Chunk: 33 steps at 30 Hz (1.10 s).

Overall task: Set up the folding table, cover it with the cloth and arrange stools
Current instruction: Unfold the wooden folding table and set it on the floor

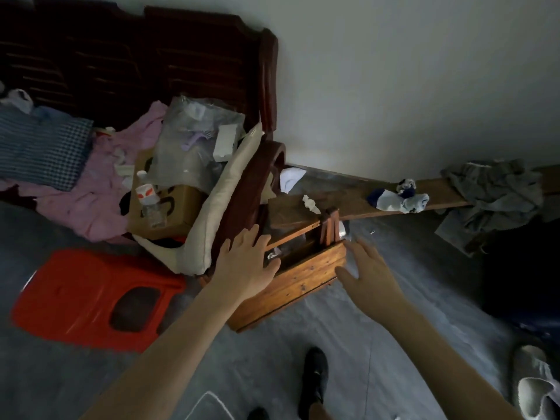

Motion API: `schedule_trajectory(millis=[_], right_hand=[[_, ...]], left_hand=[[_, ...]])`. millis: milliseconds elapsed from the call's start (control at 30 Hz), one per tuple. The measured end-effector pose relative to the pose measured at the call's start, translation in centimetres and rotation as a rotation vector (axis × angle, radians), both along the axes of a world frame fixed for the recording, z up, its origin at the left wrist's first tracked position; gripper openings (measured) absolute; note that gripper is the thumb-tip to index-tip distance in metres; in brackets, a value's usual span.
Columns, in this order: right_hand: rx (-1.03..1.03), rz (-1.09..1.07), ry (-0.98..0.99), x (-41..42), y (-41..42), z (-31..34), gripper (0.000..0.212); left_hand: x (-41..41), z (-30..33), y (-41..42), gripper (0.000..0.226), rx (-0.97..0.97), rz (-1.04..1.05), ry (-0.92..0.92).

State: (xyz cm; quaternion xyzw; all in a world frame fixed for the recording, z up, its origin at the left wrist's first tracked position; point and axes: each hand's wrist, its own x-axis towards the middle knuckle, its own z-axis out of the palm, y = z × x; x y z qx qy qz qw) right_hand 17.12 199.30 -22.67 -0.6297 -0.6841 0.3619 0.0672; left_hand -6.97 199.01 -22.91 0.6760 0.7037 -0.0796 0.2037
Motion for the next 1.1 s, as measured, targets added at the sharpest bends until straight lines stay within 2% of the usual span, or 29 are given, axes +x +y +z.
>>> schedule_trajectory(millis=[267, 533, 700, 967, 1100], right_hand=[[-0.053, 0.054, -0.041, -1.9, 8.3, -9.4, 0.059], [-0.131, 0.118, -0.125, -3.9, 7.9, -21.0, 0.059], [-0.095, 0.23, -0.211, -6.3, 7.7, -27.1, 0.059], [-0.024, 0.264, -0.253, -10.7, 8.5, -34.4, 0.061], [-0.005, 0.307, -0.309, -11.8, 8.0, -36.9, 0.064]], left_hand=[[-1.6, -7.9, 6.2, 0.059, -0.036, 0.023, 0.042], [-3.6, -19.5, 7.5, 0.063, -0.073, -0.021, 0.014], [-4.7, -25.2, 7.5, 0.059, -0.053, 0.049, -0.033], [-6.0, -29.5, 7.6, 0.048, 0.014, 0.094, -0.134], [-5.8, -30.3, 7.9, 0.05, 0.038, 0.102, -0.082]])
